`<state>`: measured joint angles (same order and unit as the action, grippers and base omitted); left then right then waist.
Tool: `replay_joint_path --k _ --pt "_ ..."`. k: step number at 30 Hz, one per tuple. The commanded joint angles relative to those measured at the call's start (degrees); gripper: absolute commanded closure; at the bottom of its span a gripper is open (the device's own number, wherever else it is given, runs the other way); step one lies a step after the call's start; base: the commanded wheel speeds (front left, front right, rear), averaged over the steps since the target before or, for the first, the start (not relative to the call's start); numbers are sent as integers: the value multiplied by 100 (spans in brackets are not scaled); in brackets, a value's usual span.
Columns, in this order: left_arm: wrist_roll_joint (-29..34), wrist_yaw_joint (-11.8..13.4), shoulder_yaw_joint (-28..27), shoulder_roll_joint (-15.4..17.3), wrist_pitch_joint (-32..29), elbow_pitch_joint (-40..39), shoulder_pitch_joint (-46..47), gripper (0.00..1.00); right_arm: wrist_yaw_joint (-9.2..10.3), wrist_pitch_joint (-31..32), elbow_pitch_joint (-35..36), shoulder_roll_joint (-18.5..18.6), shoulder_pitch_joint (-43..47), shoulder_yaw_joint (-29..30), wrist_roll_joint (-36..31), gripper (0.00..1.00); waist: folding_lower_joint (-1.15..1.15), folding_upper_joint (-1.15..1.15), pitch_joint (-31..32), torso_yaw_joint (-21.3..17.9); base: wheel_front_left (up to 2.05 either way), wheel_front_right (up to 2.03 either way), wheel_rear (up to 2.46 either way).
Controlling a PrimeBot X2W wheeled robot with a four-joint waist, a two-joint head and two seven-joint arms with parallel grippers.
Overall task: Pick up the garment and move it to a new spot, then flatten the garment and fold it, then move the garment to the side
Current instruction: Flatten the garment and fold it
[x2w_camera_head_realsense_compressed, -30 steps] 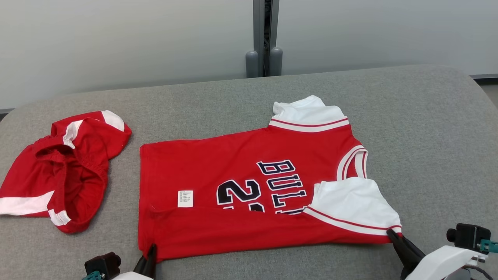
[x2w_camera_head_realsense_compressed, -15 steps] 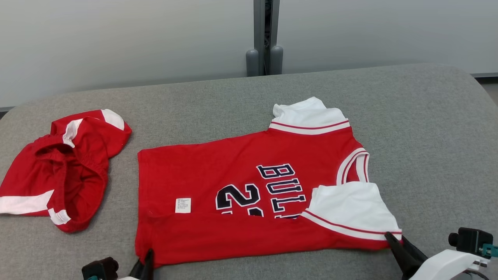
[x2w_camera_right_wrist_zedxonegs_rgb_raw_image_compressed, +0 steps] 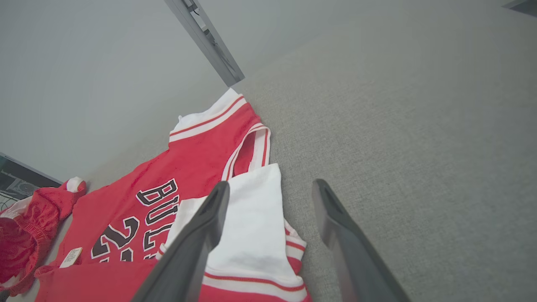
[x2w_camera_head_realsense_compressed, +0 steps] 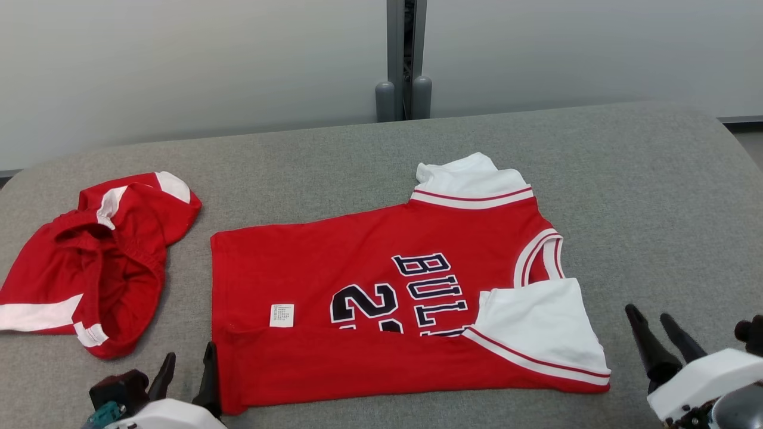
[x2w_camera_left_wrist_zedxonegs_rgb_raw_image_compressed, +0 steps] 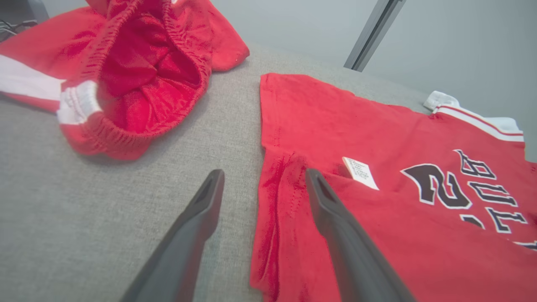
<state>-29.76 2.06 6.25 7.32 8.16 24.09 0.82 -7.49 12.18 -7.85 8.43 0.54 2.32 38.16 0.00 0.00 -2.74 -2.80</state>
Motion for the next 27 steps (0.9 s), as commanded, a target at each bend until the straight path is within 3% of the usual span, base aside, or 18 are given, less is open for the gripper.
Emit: replay_joint_path --k 1,9,27 --pt "74 0 -23 57 13 -77 172 0 -3 -92 31 44 -178 38 -97 0 0 0 -48 -4 0 0 0" --pt "142 -42 115 192 -279 -83 984 0 -3 -389 -323 72 -1364 -253 -501 0 0 0 -446 -11 0 0 0" --pt "277 -84 364 167 -541 1249 2832 0 -3 -1164 -1873 235 -3338 -1089 -552 0 0 0 -1129 36 0 0 0"
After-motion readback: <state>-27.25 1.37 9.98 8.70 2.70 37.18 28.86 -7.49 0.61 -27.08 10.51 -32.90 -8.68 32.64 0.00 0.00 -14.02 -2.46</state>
